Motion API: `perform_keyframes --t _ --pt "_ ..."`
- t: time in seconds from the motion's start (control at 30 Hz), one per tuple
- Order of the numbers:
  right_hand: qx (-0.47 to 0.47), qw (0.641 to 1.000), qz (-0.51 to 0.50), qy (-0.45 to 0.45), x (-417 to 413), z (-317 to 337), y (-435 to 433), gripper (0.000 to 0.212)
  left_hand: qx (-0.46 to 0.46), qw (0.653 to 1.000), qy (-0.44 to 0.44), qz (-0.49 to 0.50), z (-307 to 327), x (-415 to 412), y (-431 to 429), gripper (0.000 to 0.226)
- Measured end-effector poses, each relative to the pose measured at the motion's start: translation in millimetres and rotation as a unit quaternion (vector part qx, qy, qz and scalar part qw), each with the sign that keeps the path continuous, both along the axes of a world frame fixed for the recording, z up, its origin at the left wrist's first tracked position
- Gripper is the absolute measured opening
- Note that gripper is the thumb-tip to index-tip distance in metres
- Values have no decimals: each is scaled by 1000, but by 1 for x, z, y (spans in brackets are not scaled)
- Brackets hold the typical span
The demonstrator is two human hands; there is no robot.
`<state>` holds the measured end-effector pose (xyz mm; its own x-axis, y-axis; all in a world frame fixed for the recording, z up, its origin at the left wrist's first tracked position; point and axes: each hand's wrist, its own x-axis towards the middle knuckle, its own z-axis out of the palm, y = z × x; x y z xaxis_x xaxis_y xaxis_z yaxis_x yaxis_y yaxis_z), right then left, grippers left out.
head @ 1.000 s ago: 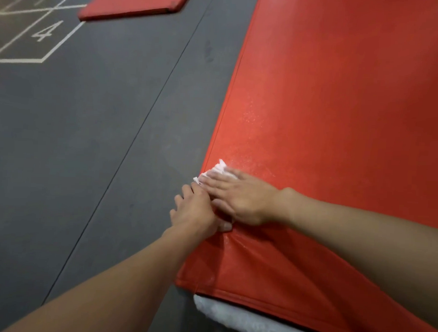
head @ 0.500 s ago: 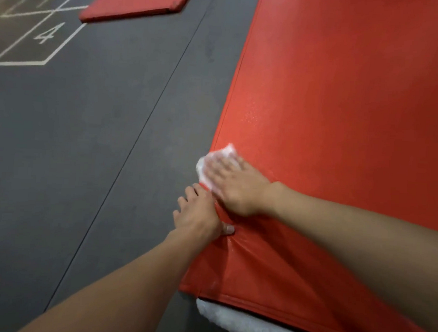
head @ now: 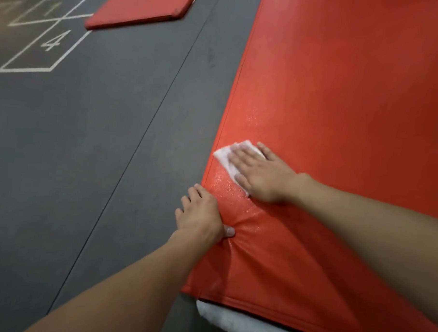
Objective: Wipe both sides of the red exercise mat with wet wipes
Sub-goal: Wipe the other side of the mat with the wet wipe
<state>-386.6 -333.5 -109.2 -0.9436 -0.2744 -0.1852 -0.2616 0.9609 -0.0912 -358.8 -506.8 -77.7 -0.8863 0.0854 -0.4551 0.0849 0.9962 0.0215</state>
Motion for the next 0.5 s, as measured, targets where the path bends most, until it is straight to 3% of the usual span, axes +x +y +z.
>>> perform_keyframes --t 0.07,0.2,0.37,0.5 --pt "-14 999 -39 8 4 -2 -10 61 -3 1000 8 -11 1 0 1 137" --pt "-20 994 112 5 30 -11 -18 60 0 998 27 -58 3 0 1 134" --pt "-9 997 -74 1 7 -3 6 62 -15 994 26 -103 1 -2 1 134" --pt "-22 995 93 11 43 -13 -7 65 -7 992 9 -122 1 -6 0 134"
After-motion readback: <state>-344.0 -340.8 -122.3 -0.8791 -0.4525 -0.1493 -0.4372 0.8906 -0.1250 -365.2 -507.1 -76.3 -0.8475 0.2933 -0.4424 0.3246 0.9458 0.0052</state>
